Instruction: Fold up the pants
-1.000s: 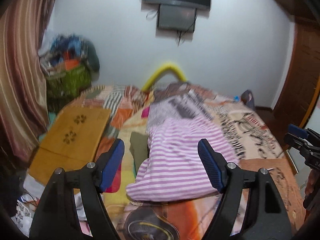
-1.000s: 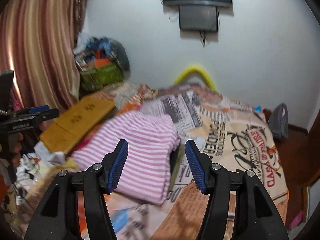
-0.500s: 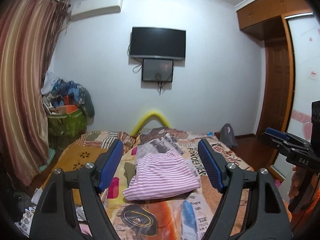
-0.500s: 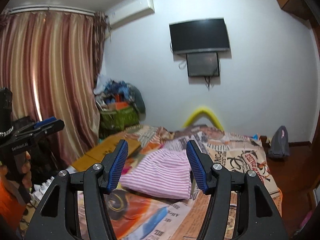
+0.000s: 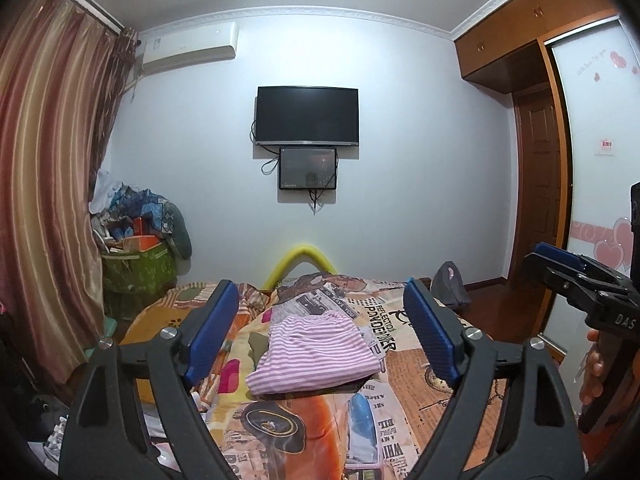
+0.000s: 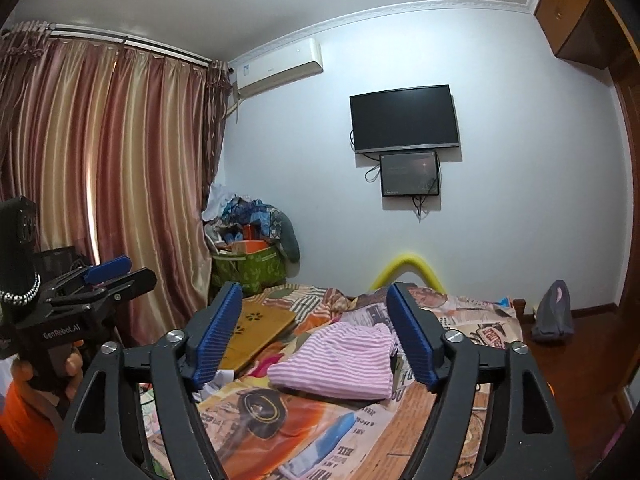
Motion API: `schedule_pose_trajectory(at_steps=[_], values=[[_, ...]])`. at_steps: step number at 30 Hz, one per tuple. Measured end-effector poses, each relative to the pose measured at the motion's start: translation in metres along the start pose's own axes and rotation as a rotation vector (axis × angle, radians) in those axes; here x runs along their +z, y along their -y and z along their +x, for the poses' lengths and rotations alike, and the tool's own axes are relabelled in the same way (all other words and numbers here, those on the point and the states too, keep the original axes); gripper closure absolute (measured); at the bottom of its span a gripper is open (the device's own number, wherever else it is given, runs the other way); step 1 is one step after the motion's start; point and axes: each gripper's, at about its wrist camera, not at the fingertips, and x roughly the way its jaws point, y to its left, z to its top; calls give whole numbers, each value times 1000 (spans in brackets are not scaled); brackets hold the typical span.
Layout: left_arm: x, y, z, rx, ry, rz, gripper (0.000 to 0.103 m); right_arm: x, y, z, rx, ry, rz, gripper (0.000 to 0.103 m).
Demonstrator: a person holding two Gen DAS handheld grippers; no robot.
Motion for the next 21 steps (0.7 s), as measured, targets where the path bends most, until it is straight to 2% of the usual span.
schedule_pose_trajectory(at_steps=[5, 9, 21], values=[[-4, 4, -2, -5, 3, 5, 14, -3, -6, -8, -28, 8, -8, 15], [-6, 6, -2, -9, 6, 11, 13, -6, -8, -11, -47, 15, -5, 1], [-10, 7, 2, -21, 9, 7, 11, -15, -11, -18, -69, 11, -5, 1]])
